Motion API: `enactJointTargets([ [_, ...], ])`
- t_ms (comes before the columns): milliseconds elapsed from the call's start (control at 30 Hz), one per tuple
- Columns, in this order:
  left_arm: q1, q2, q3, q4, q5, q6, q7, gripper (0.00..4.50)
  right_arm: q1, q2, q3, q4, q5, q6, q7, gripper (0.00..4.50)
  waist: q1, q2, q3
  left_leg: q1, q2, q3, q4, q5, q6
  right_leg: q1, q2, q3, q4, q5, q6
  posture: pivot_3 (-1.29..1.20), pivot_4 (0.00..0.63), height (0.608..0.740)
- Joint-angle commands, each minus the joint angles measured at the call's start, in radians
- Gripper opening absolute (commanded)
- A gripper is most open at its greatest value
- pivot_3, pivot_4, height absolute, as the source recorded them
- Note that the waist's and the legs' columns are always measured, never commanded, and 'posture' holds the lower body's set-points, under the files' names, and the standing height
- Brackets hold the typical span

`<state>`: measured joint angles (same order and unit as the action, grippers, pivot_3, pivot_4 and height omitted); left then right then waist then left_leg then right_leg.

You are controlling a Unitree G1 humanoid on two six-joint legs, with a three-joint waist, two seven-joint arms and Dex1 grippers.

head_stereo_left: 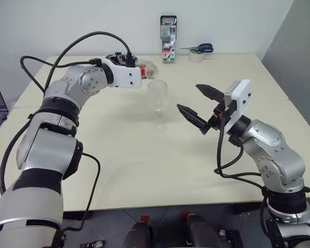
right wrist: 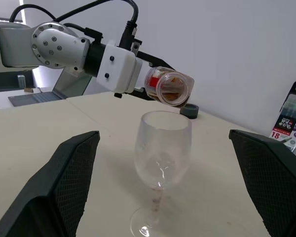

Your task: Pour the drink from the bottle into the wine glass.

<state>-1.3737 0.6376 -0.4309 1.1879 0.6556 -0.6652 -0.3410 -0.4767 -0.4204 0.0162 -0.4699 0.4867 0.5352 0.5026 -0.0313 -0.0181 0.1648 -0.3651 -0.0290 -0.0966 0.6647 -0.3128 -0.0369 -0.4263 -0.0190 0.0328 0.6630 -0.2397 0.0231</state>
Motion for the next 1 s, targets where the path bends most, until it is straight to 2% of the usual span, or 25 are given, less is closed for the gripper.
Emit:
enactJointTargets([
  [33,-0.062,0.018,-0.007,0.005,0.019,-0.009,0.044,1.72,-0.016,-0.008,-0.032,-0.006,0.006,-0.02,0.011,4.5,0.0,0.0,0.0,0.0,0.0,0.0,0.0,0.0,0.0,0.0,0.0,0.0,0.0,0.0,0.0,0.0,0.15,0.74],
  [1000,-0.118,0.055,-0.089,0.026,0.131,-0.055,0.142,1.72,-0.022,-0.004,-0.031,0.003,-0.001,-0.029,0.007,4.5,0.0,0.0,0.0,0.0,0.0,0.002,0.0,0.0,0.0,0.0,0.0,0.0,0.001,0.0,0.0,0.0,0.15,0.74],
])
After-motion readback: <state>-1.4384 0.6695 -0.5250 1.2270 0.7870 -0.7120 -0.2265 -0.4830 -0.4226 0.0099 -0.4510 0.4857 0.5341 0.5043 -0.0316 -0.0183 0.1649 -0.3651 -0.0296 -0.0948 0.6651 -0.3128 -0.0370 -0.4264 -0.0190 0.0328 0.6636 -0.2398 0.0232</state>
